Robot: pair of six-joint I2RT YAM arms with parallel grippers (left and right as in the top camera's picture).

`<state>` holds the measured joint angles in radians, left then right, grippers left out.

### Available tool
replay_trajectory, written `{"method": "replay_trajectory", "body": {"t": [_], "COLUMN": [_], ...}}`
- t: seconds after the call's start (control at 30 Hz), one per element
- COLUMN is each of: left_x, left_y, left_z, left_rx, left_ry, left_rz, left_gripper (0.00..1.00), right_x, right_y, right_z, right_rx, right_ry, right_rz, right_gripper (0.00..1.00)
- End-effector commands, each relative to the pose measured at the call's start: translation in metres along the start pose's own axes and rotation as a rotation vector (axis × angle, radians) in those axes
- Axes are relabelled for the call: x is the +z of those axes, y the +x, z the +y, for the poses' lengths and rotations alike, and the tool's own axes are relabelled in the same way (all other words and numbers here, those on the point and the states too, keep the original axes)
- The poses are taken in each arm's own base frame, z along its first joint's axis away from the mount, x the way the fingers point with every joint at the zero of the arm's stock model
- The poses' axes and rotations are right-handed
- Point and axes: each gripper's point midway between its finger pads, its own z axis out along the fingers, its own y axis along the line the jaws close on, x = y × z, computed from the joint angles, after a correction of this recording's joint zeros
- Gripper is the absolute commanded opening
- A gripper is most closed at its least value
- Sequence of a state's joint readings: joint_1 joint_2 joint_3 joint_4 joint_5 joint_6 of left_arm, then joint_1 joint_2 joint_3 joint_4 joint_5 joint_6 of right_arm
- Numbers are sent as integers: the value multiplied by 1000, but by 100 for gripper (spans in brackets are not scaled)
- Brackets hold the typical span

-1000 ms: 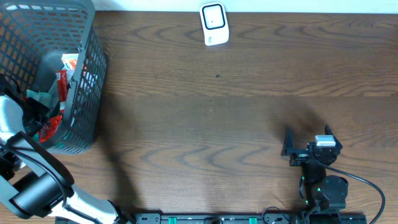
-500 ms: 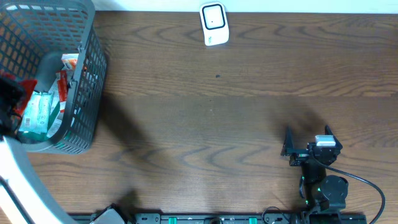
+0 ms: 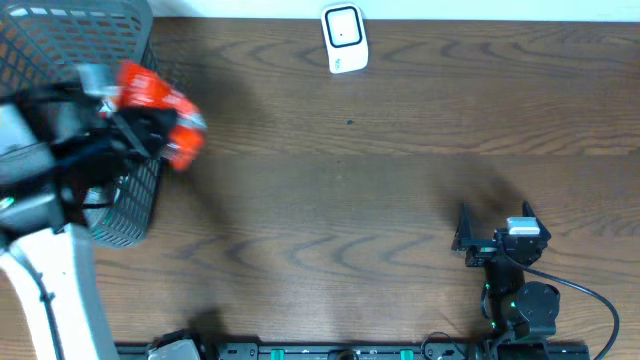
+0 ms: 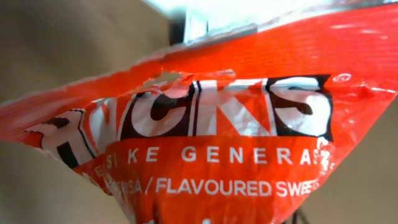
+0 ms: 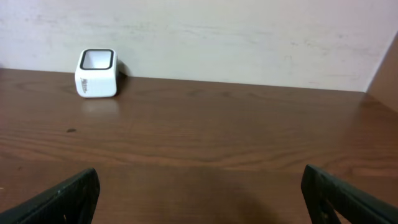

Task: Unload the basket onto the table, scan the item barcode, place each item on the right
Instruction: 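Lift the red bag out of the basket toward table center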

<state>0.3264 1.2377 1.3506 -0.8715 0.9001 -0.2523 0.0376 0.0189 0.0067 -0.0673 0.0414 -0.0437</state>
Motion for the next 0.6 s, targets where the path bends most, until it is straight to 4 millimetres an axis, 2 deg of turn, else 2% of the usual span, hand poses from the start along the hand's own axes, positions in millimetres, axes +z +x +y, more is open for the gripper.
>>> {"method": "replay_trajectory", "body": {"t": [0.0, 0.1, 0.3, 0.43, 0.57], "left_x": [47, 83, 143, 185, 222], "left_y": [45, 80, 141, 175, 199], "left_z": [4, 9, 39, 50, 56], "left_rx": [84, 135, 234, 279, 297], "left_ry": [-31, -88, -320, -391, -391], "left_rz": [194, 327, 532, 612, 647], "left_gripper": [7, 8, 7, 7, 7], "right_x": [0, 0, 0, 0, 0], "right_y": [1, 1, 1, 1, 1], "right_z": [-3, -3, -3, -3, -3], "right_rx": [13, 13, 13, 13, 13], "right_ry": [12, 12, 12, 12, 12], "right_rz": [2, 2, 2, 3, 2], "right_gripper": [99, 99, 99, 99, 99]}}
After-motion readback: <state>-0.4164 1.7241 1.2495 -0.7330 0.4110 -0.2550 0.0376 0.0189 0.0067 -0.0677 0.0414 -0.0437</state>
